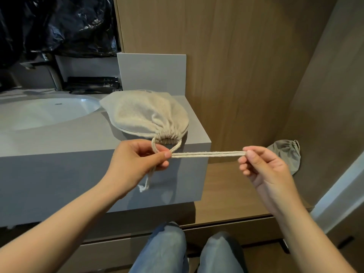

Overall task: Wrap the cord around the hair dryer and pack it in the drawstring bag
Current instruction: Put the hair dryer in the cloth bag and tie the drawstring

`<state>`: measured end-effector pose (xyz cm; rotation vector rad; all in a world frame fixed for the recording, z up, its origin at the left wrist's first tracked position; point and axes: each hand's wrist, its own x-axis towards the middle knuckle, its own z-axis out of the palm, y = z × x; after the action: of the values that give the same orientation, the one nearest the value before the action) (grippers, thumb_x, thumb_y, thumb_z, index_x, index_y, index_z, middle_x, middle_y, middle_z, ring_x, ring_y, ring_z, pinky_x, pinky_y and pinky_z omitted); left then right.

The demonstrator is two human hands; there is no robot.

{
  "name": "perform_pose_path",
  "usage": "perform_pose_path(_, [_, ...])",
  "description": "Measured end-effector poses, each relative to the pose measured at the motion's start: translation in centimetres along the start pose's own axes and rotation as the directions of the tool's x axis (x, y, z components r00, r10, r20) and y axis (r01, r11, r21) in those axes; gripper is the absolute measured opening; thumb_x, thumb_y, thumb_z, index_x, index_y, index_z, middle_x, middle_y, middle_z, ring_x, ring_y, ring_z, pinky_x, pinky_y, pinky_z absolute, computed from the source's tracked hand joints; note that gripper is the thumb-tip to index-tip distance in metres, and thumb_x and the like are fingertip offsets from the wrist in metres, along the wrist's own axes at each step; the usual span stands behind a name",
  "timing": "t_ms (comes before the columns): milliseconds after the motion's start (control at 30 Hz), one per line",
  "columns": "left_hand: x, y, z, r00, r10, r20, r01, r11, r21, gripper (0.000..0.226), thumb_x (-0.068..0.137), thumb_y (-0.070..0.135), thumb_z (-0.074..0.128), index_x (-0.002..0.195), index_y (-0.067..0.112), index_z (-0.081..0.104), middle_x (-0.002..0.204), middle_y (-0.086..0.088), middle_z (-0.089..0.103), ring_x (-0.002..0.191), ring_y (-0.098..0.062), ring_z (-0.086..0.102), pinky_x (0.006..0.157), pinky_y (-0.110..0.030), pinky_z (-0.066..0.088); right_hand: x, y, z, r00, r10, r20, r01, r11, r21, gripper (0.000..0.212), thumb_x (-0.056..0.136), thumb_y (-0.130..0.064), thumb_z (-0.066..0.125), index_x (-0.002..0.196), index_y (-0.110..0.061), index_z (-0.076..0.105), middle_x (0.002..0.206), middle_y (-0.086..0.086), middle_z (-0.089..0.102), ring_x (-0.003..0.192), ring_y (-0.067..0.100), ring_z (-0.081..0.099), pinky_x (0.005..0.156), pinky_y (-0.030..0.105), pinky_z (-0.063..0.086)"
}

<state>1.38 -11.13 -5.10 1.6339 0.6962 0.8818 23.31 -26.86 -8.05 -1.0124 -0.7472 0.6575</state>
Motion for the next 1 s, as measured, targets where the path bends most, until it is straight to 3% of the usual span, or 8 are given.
perform_pose_path(100, [-1.2,-0.6,-0.4,0.996,0.069,-0.058,-0.062,0.992,0.113,0.004,0.080,0.009,0.075,0.084,0.007,0.075,0.072,-0.009,0.073,0.069,-0.018,0.073,0.066,-0.019,0.057,0.0,-0.2,1.1,1.000,0.015,-0.006,-0.015,0.999,0.050,0.017,0.064,-0.029,0.072,0.077,-0.020,0.077,0.068,0.001,0.067,0.059,0.008,0.061,0.054,0.015,0.052])
perform_pose_path(167, [-1.9,-0.9,-0.8,0.990,0.111,-0.088,-0.100,0.987,0.126,0.003,0.081,0.008,0.074,0.083,0.009,0.072,0.072,-0.007,0.073,0.070,-0.017,0.074,0.067,-0.017,0.057,-0.2,-0.2,2.1,0.997,0.026,0.073,-0.029,0.999,0.031,0.022,0.067,-0.027,0.070,0.085,-0.018,0.078,0.074,0.004,0.068,0.063,0.010,0.062,0.057,0.017,0.053])
perform_pose_path(267, [-2.9,-1.3,-1.2,0.983,0.168,-0.071,-0.153,0.971,0.184,0.005,0.081,0.010,0.074,0.084,0.013,0.073,0.073,-0.004,0.074,0.070,-0.016,0.074,0.069,-0.020,0.058,-0.7,-0.4,4.1,0.958,0.060,0.280,0.000,0.978,-0.210,0.025,0.079,-0.025,0.064,0.099,-0.017,0.076,0.086,0.006,0.071,0.074,0.014,0.064,0.065,0.021,0.055])
perform_pose_path(367, [-3.3,-1.6,-1.5,0.977,0.209,-0.038,-0.194,0.950,0.243,0.007,0.081,0.013,0.075,0.086,0.018,0.073,0.073,-0.003,0.073,0.070,-0.018,0.073,0.072,-0.029,0.061,-0.7,-0.3,6.9,0.930,0.036,0.366,0.114,0.917,-0.381,0.017,0.088,-0.010,0.061,0.102,-0.012,0.070,0.083,0.001,0.074,0.074,0.013,0.068,0.066,0.021,0.056])
perform_pose_path(533, [-3.4,-1.5,-2.0,0.973,0.231,-0.009,-0.223,0.947,0.232,0.013,0.078,0.011,0.076,0.089,0.019,0.074,0.081,0.000,0.073,0.072,-0.014,0.073,0.073,-0.029,0.061,1.2,0.0,10.2,0.938,-0.055,0.342,0.221,0.855,-0.469,0.008,0.082,-0.009,0.072,0.090,-0.008,0.072,0.078,-0.003,0.075,0.075,0.010,0.070,0.067,0.019,0.054])
perform_pose_path(667, [-3.4,-1.6,-2.4,0.982,0.190,-0.022,-0.183,0.969,0.167,0.012,0.079,0.009,0.075,0.087,0.017,0.075,0.077,-0.003,0.074,0.072,-0.016,0.073,0.076,-0.033,0.061,2.1,1.6,11.4,0.956,-0.138,0.258,0.253,0.831,-0.495,0.007,0.078,-0.011,0.077,0.084,-0.013,0.078,0.080,-0.002,0.073,0.079,0.016,0.069,0.071,0.028,0.058])
perform_pose_path(800, [-3.0,-1.7,-2.6,0.988,0.151,-0.003,-0.151,0.984,0.093,0.011,0.079,0.006,0.074,0.085,0.015,0.075,0.075,-0.005,0.074,0.072,-0.017,0.073,0.077,-0.032,0.061,1.3,3.1,11.4,0.971,-0.124,0.206,0.206,0.869,-0.450,0.016,0.083,-0.005,0.072,0.097,-0.012,0.077,0.093,0.000,0.073,0.084,0.017,0.072,0.075,0.027,0.059])
perform_pose_path(1000, [-2.9,-2.2,-2.4,0.991,0.123,0.058,-0.127,0.989,0.069,0.013,0.080,0.003,0.074,0.088,0.014,0.076,0.078,-0.006,0.075,0.075,-0.021,0.074,0.078,-0.035,0.061,0.8,4.0,11.6,0.995,-0.078,0.054,0.092,0.937,-0.337,0.008,0.077,-0.003,0.075,0.083,-0.001,0.071,0.069,0.009,0.073,0.062,0.017,0.070,0.059,0.021,0.056])
